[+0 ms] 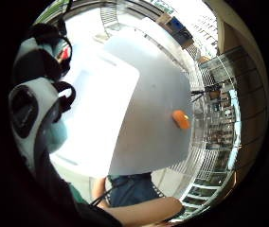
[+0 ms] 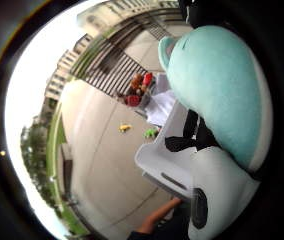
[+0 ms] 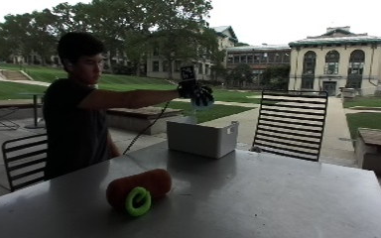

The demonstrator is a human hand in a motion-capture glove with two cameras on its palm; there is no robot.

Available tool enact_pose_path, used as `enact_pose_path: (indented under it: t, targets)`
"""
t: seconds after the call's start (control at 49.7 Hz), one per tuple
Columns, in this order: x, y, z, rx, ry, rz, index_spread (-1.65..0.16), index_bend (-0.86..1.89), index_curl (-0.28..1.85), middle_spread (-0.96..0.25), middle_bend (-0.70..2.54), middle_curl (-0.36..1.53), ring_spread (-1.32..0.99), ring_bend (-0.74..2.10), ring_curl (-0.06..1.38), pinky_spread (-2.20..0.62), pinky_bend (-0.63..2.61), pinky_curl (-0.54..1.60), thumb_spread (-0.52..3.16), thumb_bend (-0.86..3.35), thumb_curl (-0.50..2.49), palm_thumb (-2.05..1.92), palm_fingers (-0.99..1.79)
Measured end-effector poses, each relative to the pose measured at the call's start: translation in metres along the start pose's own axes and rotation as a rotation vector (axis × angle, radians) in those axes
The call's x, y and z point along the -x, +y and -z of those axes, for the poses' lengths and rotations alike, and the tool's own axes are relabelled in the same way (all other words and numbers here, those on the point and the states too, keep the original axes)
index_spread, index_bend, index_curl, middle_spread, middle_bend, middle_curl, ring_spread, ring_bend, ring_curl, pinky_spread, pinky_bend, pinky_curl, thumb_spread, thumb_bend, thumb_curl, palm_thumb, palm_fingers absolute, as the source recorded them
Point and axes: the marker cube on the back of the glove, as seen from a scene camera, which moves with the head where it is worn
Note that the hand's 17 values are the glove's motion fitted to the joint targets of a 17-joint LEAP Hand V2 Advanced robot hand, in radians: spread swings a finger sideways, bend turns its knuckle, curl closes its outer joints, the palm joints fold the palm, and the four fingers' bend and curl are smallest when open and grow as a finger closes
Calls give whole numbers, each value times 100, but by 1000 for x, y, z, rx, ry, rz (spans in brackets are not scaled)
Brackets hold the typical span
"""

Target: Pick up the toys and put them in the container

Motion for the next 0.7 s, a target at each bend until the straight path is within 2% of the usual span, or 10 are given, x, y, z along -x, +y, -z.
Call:
enact_pose_path:
  t: [0.121, 0.241, 0.302, 0.362, 0.382, 0.443, 0.503, 0.644, 0.704]
  targets:
    - [-8, 2, -12, 15, 167, 29, -34, 8, -1, -12, 30, 52, -35, 120, 39, -40, 128, 37, 134, 4, 71, 52, 66]
    - [-3, 1, -13, 54, 144, -9, -33, 8, -1, -10, 24, 50, -33, 123, 39, -38, 128, 37, 138, -1, 67, 42, 64]
    - [4, -3, -13, 72, 67, -66, -33, 11, 1, -6, 18, 49, -29, 120, 39, -35, 131, 38, 137, -6, 60, 29, 53]
    - [2, -3, -13, 82, 38, -74, -32, 14, 4, -1, 11, 46, -21, 104, 36, -29, 140, 42, 124, -16, 51, 0, 17]
    - [-2, -2, -13, 84, 55, -72, -31, 13, 5, 1, 12, 46, -18, 101, 36, -28, 143, 43, 121, -16, 50, -5, 13]
    - [-15, -1, -13, 77, 119, -59, -31, 15, 7, 3, 13, 43, -13, 94, 32, -24, 147, 42, 113, -14, 46, -13, 7]
    - [-19, -1, -9, 64, 84, -50, -30, 16, 9, 5, 15, 42, -10, 90, 29, -19, 149, 42, 107, -14, 42, -16, 2]
    - [-57, 2, 8, 39, 104, -168, -30, 16, 13, 7, 19, 41, -4, 88, 26, -13, 148, 39, 99, -13, 34, -17, -2]
    - [-79, 12, 13, 33, 124, -123, -30, 17, 15, 6, 21, 41, -3, 85, 25, -10, 143, 38, 97, -12, 32, -16, -6]
